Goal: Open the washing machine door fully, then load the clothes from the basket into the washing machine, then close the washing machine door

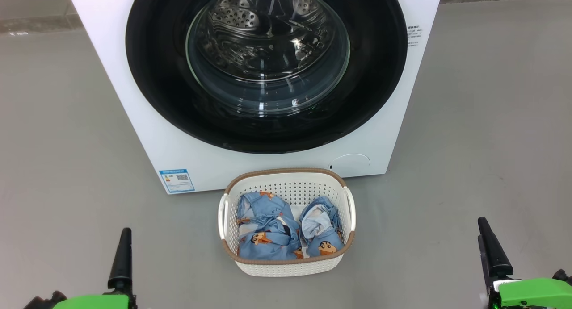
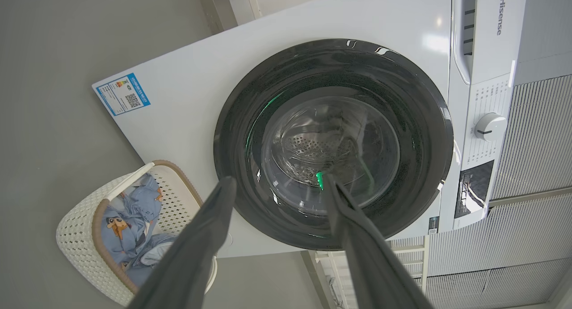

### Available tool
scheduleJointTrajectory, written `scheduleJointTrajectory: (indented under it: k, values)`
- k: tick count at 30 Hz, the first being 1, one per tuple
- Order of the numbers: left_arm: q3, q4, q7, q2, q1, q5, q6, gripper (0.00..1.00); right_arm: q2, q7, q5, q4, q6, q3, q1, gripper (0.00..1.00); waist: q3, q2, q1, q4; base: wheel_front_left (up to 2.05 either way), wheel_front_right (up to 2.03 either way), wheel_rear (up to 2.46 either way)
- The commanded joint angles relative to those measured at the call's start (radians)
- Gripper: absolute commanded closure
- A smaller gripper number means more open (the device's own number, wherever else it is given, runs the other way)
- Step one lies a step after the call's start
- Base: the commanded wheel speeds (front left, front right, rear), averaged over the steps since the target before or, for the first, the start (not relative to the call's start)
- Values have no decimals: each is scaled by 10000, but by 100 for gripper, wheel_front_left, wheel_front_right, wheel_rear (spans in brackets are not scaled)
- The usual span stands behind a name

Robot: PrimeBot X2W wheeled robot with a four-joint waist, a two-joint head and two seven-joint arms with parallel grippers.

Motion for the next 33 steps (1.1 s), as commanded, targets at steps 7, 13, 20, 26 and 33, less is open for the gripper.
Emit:
scheduleJointTrajectory:
  k: [7, 13, 20, 26, 33]
  values:
    - [-34, -400, -291, 179, -484, 1099, -49, 0, -246, -333, -1473, -176, 6, 80, -268, 0, -16, 0, -1, 9, 0, 0, 0]
    - [-116, -463, -468, 263, -514, 2295, -55, 0, -239, -522, -2673, -192, 7, 20, -299, 0, -39, 0, -1, 15, 0, 0, 0]
    - [-217, -576, -676, 296, -531, 3731, -61, 0, -275, -734, -4073, -239, 8, -3, -305, 0, -46, 0, -1, 17, 0, 0, 0]
    - [-299, -643, -855, 336, -514, 5150, -67, 0, -386, -913, -5359, -272, 9, 20, -295, 0, -49, 0, -1, 23, 0, 0, 0]
    - [-448, -716, -1063, 389, -530, 6865, -69, 0, -454, -1123, -6977, -249, 9, -34, -274, 0, -44, 0, -1, 41, 0, 0, 0]
